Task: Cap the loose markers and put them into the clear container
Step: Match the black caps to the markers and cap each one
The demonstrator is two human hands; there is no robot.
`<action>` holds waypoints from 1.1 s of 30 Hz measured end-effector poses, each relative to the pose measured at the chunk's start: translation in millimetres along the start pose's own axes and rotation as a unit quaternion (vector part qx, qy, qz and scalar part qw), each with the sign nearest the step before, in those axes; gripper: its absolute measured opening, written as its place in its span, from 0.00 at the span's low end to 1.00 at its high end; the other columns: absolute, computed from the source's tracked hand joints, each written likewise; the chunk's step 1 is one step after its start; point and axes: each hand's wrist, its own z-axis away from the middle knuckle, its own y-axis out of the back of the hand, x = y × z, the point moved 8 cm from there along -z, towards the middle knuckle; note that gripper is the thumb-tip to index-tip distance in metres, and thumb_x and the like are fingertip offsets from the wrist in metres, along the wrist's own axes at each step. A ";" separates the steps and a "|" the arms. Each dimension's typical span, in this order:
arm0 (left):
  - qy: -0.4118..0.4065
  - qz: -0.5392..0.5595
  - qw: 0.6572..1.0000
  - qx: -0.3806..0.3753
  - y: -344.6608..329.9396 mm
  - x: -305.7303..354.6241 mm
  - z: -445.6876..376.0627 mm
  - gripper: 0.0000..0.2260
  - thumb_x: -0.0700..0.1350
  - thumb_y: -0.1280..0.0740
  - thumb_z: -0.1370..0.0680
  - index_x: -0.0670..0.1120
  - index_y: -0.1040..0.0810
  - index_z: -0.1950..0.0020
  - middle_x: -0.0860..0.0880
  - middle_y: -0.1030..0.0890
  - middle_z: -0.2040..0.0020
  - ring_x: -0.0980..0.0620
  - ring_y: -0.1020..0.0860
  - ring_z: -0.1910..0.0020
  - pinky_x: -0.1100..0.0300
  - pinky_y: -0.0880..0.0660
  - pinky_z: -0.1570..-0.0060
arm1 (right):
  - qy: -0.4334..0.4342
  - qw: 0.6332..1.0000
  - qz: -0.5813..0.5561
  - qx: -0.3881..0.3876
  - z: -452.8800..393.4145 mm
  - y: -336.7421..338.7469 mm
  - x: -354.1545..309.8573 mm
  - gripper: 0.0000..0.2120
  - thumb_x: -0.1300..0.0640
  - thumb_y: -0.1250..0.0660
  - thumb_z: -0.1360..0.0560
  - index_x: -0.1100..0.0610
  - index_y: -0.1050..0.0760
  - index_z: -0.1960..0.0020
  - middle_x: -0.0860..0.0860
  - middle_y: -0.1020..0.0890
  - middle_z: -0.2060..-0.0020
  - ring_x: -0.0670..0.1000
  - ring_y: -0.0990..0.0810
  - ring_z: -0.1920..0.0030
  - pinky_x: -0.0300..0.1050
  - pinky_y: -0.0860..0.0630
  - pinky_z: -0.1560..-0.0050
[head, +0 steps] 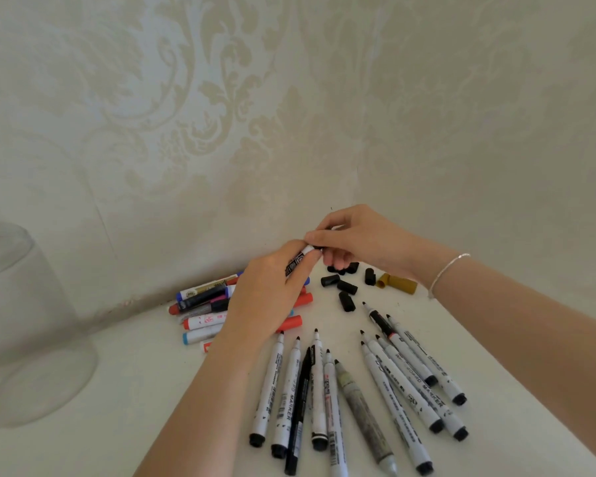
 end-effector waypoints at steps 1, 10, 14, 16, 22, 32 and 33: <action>0.001 0.006 1.000 -0.007 -0.1 1.2 -0.2 0.12 0.56 0.40 0.20 0.53 0.22 0.43 0.56 0.30 0.74 0.61 0.29 0.73 0.66 0.37 0.71 | -0.001 1.000 -0.004 -0.005 0.4 3.4 -0.5 0.12 0.56 0.31 0.25 0.66 0.21 0.54 0.55 0.22 0.71 0.48 0.28 0.72 0.36 0.28 0.70; 0.113 0.161 0.978 -0.073 3.2 -19.5 -0.2 0.12 0.52 0.41 0.19 0.50 0.20 0.53 0.58 0.29 0.78 0.60 0.33 0.79 0.71 0.37 0.77 | -0.006 0.986 -0.137 0.091 -7.0 47.8 27.5 0.06 0.62 0.36 0.22 0.63 0.24 0.56 0.51 0.25 0.71 0.45 0.30 0.72 0.34 0.33 0.72; 0.100 0.157 0.982 -0.028 22.9 -16.3 -3.6 0.13 0.50 0.43 0.18 0.47 0.21 0.48 0.53 0.25 0.74 0.52 0.28 0.72 0.63 0.35 0.72 | -0.164 0.964 0.208 0.026 -2.2 67.2 77.5 0.08 0.60 0.35 0.23 0.62 0.29 0.46 0.55 0.23 0.65 0.49 0.29 0.69 0.40 0.30 0.65; 0.106 0.138 0.985 -0.017 19.3 -19.6 -4.1 0.14 0.51 0.44 0.17 0.47 0.22 0.47 0.52 0.33 0.76 0.59 0.31 0.76 0.65 0.36 0.69 | -0.224 0.914 0.336 -0.034 -1.7 50.1 101.4 0.07 0.62 0.37 0.24 0.62 0.30 0.47 0.57 0.22 0.61 0.50 0.28 0.68 0.41 0.31 0.67; 0.142 0.144 0.979 -0.007 17.6 -31.0 -3.3 0.13 0.50 0.46 0.17 0.49 0.23 0.46 0.58 0.29 0.68 0.64 0.28 0.70 0.66 0.34 0.66 | -0.214 0.823 0.519 -0.082 -13.9 22.6 103.7 0.10 0.60 0.41 0.25 0.60 0.25 0.47 0.55 0.21 0.53 0.53 0.27 0.57 0.40 0.33 0.64; 0.130 0.139 0.982 -0.012 15.7 -30.6 -3.4 0.12 0.51 0.46 0.17 0.50 0.24 0.48 0.54 0.28 0.66 0.58 0.29 0.66 0.62 0.32 0.64 | -0.103 0.883 0.458 -0.007 -34.7 6.6 94.4 0.08 0.58 0.34 0.27 0.54 0.19 0.49 0.52 0.18 0.52 0.52 0.22 0.52 0.39 0.28 0.57; 0.126 0.139 0.982 -0.013 15.1 -30.7 -3.5 0.12 0.51 0.46 0.17 0.49 0.24 0.48 0.54 0.29 0.67 0.58 0.30 0.67 0.62 0.33 0.64 | -0.095 0.905 0.414 0.014 -34.9 11.6 91.2 0.07 0.58 0.33 0.27 0.55 0.19 0.50 0.52 0.18 0.55 0.51 0.22 0.55 0.39 0.29 0.60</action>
